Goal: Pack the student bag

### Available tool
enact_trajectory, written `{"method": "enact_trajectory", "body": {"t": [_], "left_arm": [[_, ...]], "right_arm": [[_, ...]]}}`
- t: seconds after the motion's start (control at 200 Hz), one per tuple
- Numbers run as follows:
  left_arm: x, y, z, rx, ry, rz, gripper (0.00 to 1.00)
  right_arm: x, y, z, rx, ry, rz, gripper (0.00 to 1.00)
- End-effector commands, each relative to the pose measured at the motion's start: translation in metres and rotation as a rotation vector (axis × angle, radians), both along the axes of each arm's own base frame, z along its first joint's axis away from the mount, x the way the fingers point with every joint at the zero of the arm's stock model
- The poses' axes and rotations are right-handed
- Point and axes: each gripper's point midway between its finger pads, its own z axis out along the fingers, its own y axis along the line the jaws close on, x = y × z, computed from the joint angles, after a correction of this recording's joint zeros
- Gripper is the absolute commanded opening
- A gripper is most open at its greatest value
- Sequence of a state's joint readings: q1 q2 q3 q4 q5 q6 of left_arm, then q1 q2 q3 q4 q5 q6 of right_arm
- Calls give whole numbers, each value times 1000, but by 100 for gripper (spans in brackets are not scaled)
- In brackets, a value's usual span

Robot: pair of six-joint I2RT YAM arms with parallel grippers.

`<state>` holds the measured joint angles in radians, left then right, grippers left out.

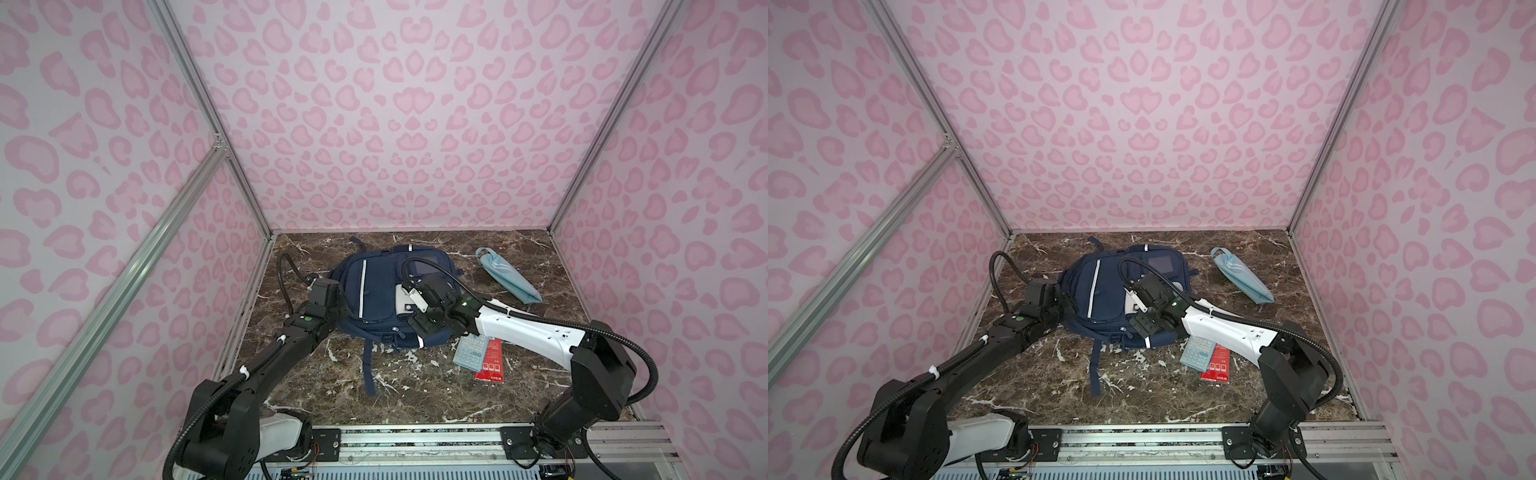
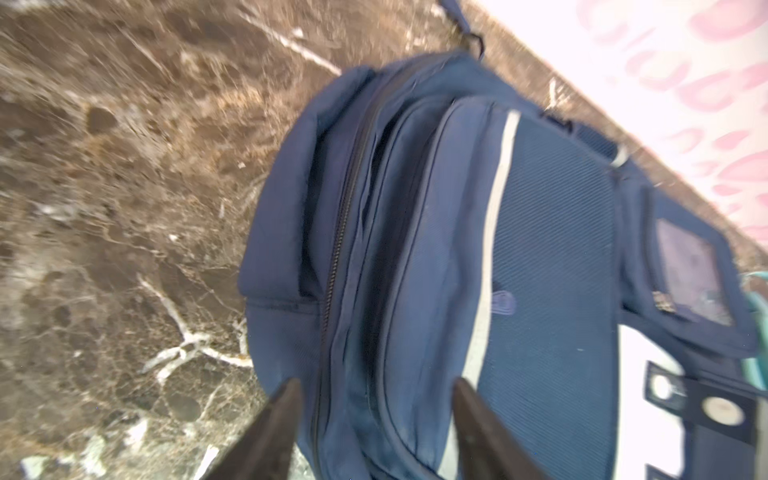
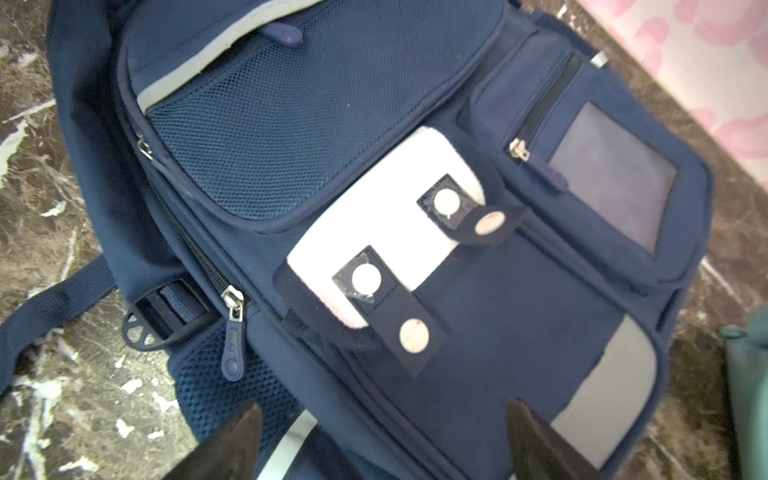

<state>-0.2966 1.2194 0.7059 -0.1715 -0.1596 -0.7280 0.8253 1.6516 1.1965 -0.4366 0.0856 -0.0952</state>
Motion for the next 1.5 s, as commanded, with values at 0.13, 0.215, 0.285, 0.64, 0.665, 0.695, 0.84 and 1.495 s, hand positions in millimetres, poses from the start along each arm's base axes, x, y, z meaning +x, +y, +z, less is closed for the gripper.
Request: {"method": "enact_trajectory", "body": {"t": [0.13,0.215,0.285,0.64,0.665,0.695,0.84,1.495], "left_arm": [[-32,-19,15,-80,-45,-106,69],[-45,-56,22,-257,-110,-253,57],[-54,-82,37,-355,-214,-371,49],[-57,-111,29,-242,-189,-472,48],[-55,-112,28,-230,-188,-472,48],[-52,-113,24,-216,-177,-471,48],[-39,-125,4,-195,-109,-472,47],[-34,-137,-53,-147,-4,-411,37]], "right_arm": [[-6,9,-38,-159,93,179,74],[-4,9,-51,-187,63,170,82],[8,3,-60,-219,37,107,85],[5,26,-53,-127,78,145,7],[3,28,-49,-109,76,153,6],[1,31,-44,-84,76,164,5],[-13,37,-36,-34,128,211,37],[31,34,-52,-133,-74,67,58]]}}
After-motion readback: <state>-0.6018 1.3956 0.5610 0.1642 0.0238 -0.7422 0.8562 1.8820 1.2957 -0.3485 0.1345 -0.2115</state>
